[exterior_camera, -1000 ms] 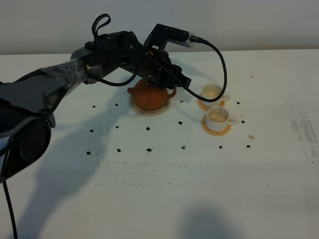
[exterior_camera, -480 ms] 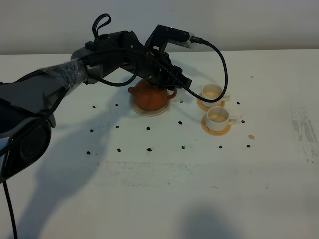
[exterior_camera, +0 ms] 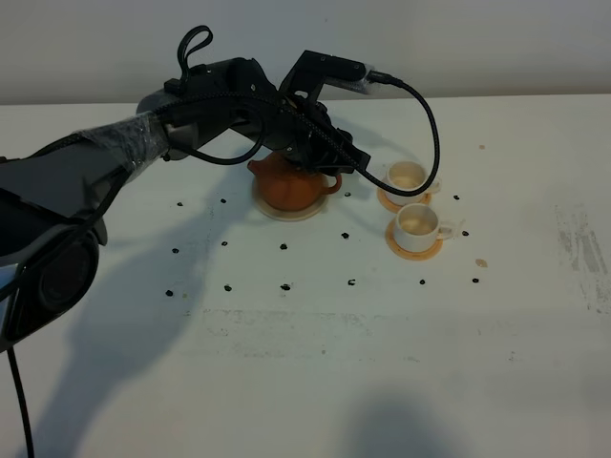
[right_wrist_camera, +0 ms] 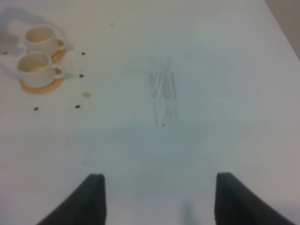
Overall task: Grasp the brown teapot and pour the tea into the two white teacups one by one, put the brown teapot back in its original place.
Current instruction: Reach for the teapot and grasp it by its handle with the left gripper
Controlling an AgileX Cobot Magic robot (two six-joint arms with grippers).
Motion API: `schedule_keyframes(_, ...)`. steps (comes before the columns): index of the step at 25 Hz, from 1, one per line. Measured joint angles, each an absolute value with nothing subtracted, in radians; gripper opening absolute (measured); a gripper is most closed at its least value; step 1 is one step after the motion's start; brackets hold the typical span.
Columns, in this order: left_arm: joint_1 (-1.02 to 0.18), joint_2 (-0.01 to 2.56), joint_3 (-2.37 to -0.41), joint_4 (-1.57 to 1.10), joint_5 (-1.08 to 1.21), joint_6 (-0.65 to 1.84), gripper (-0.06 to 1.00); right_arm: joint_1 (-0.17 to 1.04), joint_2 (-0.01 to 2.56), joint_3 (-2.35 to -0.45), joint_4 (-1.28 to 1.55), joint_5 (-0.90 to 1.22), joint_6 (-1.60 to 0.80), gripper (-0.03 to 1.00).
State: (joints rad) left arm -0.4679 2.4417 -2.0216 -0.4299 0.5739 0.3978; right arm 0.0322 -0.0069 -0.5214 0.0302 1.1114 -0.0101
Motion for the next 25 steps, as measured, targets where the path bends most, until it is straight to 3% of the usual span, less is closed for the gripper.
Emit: schedule_keyframes(25,-0.455,2.442,-2.052,-0.434,0.685,0.401,0.41,0.032,-0.007,-0.521,0.030,1.111,-0.010,0.49)
